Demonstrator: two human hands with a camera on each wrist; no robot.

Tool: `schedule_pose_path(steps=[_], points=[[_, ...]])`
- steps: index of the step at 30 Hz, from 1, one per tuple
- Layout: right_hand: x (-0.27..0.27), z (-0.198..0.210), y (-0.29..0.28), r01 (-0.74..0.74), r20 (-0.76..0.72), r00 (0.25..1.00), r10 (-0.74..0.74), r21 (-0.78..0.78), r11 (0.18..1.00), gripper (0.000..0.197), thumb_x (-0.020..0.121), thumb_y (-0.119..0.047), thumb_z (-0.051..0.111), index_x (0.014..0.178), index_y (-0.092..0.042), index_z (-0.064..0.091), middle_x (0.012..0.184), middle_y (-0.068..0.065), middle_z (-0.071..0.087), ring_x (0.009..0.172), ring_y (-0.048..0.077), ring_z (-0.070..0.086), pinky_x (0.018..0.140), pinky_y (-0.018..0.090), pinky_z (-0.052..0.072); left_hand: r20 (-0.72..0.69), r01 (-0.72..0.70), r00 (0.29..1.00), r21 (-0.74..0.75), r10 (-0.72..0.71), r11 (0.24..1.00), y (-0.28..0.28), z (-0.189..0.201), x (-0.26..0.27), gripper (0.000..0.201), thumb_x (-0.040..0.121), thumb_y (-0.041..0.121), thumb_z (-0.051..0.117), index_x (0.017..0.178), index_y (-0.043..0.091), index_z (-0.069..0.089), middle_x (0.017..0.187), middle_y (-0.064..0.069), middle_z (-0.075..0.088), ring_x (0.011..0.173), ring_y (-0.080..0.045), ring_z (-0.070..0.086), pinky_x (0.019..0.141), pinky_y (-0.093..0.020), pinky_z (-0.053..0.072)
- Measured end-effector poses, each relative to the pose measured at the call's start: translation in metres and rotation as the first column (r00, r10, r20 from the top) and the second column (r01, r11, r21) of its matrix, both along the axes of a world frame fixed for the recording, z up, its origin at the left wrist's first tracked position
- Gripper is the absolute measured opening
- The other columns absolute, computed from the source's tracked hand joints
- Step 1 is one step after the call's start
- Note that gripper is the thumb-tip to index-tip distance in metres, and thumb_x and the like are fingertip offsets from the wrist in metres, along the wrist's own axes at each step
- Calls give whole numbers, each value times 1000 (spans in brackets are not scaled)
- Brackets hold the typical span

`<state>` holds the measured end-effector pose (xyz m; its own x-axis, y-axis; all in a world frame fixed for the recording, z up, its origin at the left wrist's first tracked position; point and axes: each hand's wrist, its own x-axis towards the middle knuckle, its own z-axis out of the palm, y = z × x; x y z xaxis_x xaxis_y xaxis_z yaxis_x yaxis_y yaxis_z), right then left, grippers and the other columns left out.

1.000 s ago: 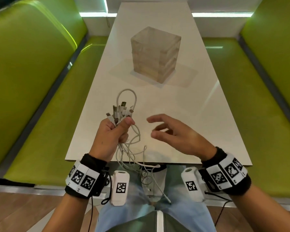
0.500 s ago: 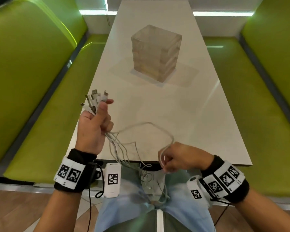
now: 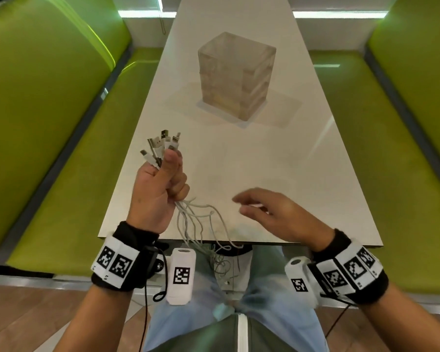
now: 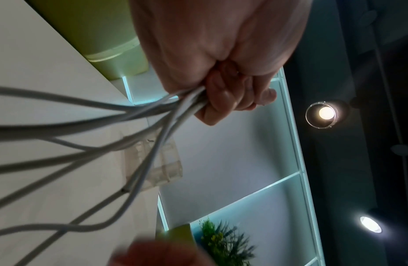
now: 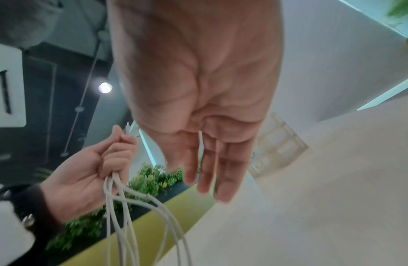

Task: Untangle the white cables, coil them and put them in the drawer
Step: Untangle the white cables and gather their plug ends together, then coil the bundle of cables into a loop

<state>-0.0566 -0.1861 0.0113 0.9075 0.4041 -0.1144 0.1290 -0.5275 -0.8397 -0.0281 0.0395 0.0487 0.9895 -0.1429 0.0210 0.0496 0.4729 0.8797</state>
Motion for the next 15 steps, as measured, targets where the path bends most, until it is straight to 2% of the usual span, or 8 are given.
schedule_pose_path(steps=[2,4,6,8,10,11,13,15], points=[[6,10,10,-54,-105,992,70,147,988,65,82,-49,61,141,-33,37,144,-17,41,130,-6,37,106,15,33,5,56,998,-1,-56,998,-11,1,-1,43,66,57,73,72,19,53,51,11,21,41,-5,13,38,-18,18],[11,12,26,-159,-126,976,178,147,976,74,81,-44,65,144,-28,30,143,-23,37,127,-16,33,108,12,27,22,108,994,2,-108,994,-26,2,-4,40,71,55,68,74,18,52,52,9,18,39,-1,17,39,-18,18],[14,7,43,-245,-72,963,260,173,954,42,91,-31,56,128,-12,49,122,-12,57,109,-8,51,100,15,37,22,139,990,8,-139,990,-39,7,-5,38,73,53,63,74,17,51,51,10,20,39,-1,18,39,-19,17],[11,0,52,-231,-47,965,258,306,923,34,96,-30,44,99,0,60,91,1,65,86,11,60,90,31,47,21,155,988,33,-156,987,-47,13,-3,38,74,52,59,75,16,47,50,11,24,41,-3,17,39,-20,15],[8,-8,54,-121,-81,982,168,409,905,32,97,-31,41,81,-9,56,67,-11,58,64,12,56,76,43,50,17,168,985,71,-169,983,-50,18,4,39,81,51,55,75,15,44,50,11,25,42,-5,18,41,-21,18],[6,-10,53,-59,-97,989,112,435,898,28,98,-30,41,77,-16,53,59,-13,53,56,8,51,65,41,50,7,173,985,86,-174,981,-50,19,8,39,88,50,52,75,14,44,50,10,26,42,-6,20,42,-21,22],[2,-18,50,58,-124,992,1,469,882,27,97,-31,40,74,-21,50,51,-11,42,45,6,38,47,25,38,-23,179,984,93,-178,979,-51,18,14,35,95,43,44,75,14,43,51,8,26,43,-8,25,45,-22,29],[-5,-23,47,141,-137,987,-83,490,860,31,97,-34,39,72,-20,50,51,-5,35,44,7,31,43,18,29,-70,178,982,74,-173,981,-55,14,17,33,92,41,45,75,13,43,51,6,25,44,-9,27,46,-22,32]])
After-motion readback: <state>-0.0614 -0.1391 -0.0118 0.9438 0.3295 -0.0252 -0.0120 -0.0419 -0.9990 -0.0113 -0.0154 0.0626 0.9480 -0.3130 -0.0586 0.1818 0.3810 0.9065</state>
